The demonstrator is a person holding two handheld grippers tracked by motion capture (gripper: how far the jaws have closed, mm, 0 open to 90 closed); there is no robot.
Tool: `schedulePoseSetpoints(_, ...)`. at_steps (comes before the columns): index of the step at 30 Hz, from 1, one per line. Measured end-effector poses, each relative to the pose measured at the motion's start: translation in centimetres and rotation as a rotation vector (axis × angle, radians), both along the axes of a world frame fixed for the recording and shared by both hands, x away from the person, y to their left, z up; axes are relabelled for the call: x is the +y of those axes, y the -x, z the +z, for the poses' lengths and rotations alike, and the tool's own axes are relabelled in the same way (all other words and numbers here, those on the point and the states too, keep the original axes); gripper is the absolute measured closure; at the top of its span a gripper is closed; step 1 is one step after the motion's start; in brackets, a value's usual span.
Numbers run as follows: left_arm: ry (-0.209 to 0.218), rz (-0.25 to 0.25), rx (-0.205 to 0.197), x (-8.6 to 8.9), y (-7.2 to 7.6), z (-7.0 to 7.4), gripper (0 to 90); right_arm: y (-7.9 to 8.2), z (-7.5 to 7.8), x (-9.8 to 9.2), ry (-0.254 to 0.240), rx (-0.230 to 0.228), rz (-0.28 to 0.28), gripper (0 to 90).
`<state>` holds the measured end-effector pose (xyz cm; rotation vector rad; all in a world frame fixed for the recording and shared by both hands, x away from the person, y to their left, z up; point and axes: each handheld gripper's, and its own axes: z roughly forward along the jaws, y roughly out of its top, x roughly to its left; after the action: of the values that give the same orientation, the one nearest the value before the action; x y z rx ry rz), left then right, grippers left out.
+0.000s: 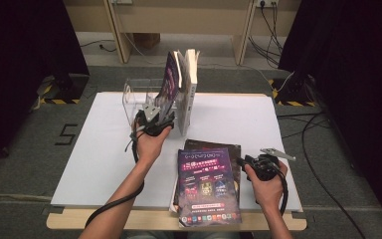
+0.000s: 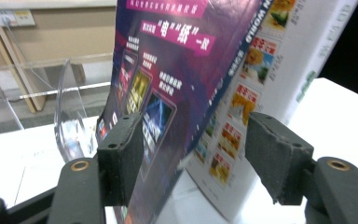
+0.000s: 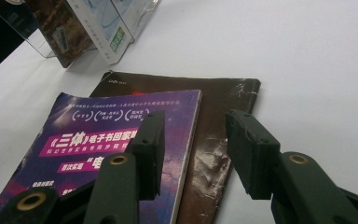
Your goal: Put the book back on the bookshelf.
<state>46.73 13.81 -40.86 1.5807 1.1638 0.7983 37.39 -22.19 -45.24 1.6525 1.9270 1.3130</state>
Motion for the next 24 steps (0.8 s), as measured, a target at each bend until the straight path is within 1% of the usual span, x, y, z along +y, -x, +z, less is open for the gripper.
schedulePoseSetpoints(3, 0.006, -0.013, 0.038, 0.4, 0.9, -0.1, 36.6, -0.2, 0.1, 0.1, 0.007, 0.031, 0.009, 57.8)
schedulePoseSetpoints(4, 0.014, -0.02, 0.053, 0.6, 1.3, -0.3, 36.6, -0.2, 0.1, 0.2, 0.002, 0.046, 0.006, 57.9)
schedulePoseSetpoints(7, 0.018, -0.03, 0.096, 1.1, 2.1, -0.9, 37.0, -0.5, 0.1, 0.2, 0.005, 0.071, 0.011, 58.0)
schedulePoseSetpoints(8, 0.018, -0.034, 0.108, 1.3, 2.4, -1.1, 37.1, -0.5, 0.1, 0.2, 0.003, 0.085, 0.007, 58.0)
schedulePoseSetpoints(9, 0.018, -0.038, 0.12, 1.4, 2.6, -1.3, 37.1, -0.7, 0.0, 0.2, 0.014, 0.083, 0.015, 58.1)
schedulePoseSetpoints(11, 0.022, -0.044, 0.138, 1.6, 2.9, -1.7, 37.1, -0.8, -0.1, 0.3, 0.019, 0.097, 0.014, 58.1)
schedulePoseSetpoints(12, 0.023, -0.052, 0.151, 1.7, 3.1, -1.8, 37.1, -0.8, -0.1, 0.4, 0.015, 0.107, 0.008, 58.4)
schedulePoseSetpoints(13, 0.021, -0.055, 0.162, 1.7, 3.3, -2.0, 37.1, -0.9, -0.1, 0.4, 0.024, 0.105, 0.014, 58.6)
schedulePoseSetpoints(15, 0.022, -0.061, 0.177, 1.8, 3.5, -2.2, 37.2, -1.0, 0.0, 0.5, 0.019, 0.124, 0.008, 59.4)
schedulePoseSetpoints(16, 0.028, -0.063, 0.198, 1.8, 3.7, -2.3, 37.4, -1.1, -0.1, 0.5, 0.028, 0.119, 0.015, 59.8)
schedulePoseSetpoints(17, 0.027, -0.067, 0.212, 1.8, 3.8, -2.5, 37.7, -1.2, 0.0, 0.6, 0.025, 0.134, 0.013, 60.0)
schedulePoseSetpoints(18, 0.019, -0.077, 0.223, 1.7, 4.0, -2.6, 38.8, -1.2, 0.1, 0.7, 0.022, 0.142, 0.014, 60.4)
schedulePoseSetpoints(19, 0.021, -0.097, 0.243, 1.4, 4.2, -2.9, 39.3, -1.3, 0.2, 0.7, 0.023, 0.146, 0.014, 60.7)
schedulePoseSetpoints(21, 0.035, -0.128, 0.28, 1.1, 4.6, -3.4, 40.2, -1.5, 0.3, 0.7, 0.038, 0.144, 0.023, 61.7)
schedulePoseSetpoints(23, 0.027, -0.163, 0.322, 0.6, 5.0, -4.2, 40.9, -1.7, 0.3, 0.9, 0.025, 0.166, 0.021, 62.8)
schedulePoseSetpoints(24, 0.031, -0.17, 0.332, 0.5, 5.2, -4.5, 41.1, -1.8, 0.2, 0.9, 0.032, 0.164, 0.03, 62.8)
